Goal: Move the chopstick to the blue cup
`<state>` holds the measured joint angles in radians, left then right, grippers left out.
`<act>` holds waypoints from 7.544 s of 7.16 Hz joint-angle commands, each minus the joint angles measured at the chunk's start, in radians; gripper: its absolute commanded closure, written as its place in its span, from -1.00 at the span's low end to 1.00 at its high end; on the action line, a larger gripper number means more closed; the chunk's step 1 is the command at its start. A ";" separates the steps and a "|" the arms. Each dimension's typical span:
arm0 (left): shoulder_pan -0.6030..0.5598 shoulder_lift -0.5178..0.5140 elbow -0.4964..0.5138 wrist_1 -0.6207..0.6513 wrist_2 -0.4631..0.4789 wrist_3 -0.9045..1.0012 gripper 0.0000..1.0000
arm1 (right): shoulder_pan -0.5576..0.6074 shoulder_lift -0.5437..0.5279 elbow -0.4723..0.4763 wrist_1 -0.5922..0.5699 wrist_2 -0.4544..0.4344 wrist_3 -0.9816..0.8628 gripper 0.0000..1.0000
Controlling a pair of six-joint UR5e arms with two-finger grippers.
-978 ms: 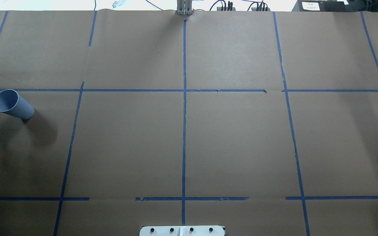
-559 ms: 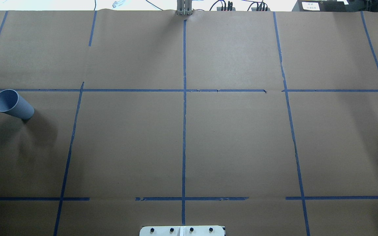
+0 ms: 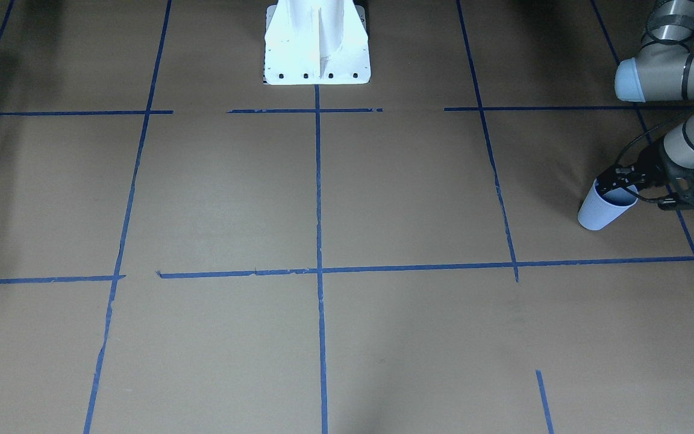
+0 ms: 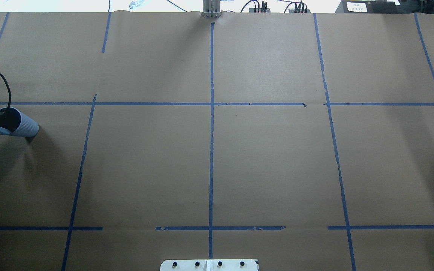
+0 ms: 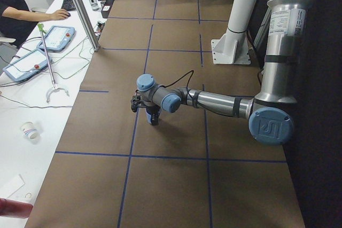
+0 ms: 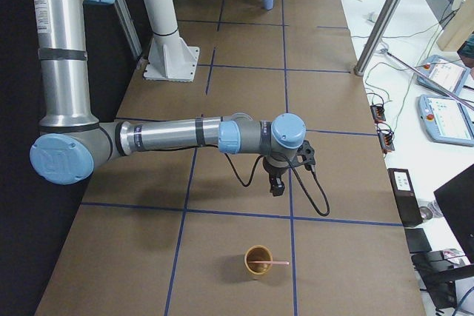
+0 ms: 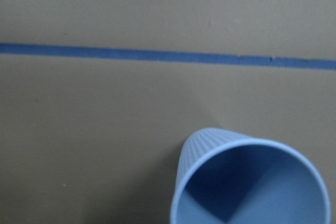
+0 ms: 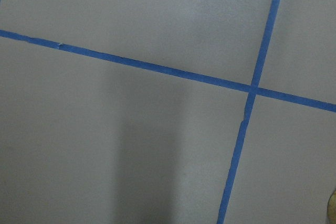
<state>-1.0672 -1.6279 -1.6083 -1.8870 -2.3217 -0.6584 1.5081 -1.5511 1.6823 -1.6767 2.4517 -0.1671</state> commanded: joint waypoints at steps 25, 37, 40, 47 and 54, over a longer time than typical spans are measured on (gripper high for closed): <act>0.335 -0.572 -0.170 0.183 0.381 -0.768 -0.91 | 0.276 0.037 -0.367 0.256 -0.137 0.012 -0.69; 0.337 -0.558 -0.171 0.177 0.381 -0.767 -0.91 | 0.225 0.103 -0.512 0.290 -0.145 0.034 0.41; 0.335 -0.558 -0.171 0.177 0.383 -0.767 -0.91 | 0.225 0.105 -0.510 0.288 -0.154 0.034 0.95; 0.337 -0.558 -0.179 0.178 0.384 -0.773 -0.92 | 0.337 -0.010 -0.304 0.318 -0.137 0.017 0.99; 0.335 -0.558 -0.177 0.177 0.384 -0.770 -0.92 | 0.428 -0.119 0.140 0.305 -0.072 0.094 0.96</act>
<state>-0.7304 -2.1859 -1.7856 -1.7100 -1.9374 -1.4305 1.9518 -1.6651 1.7648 -1.3704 2.3287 -0.1178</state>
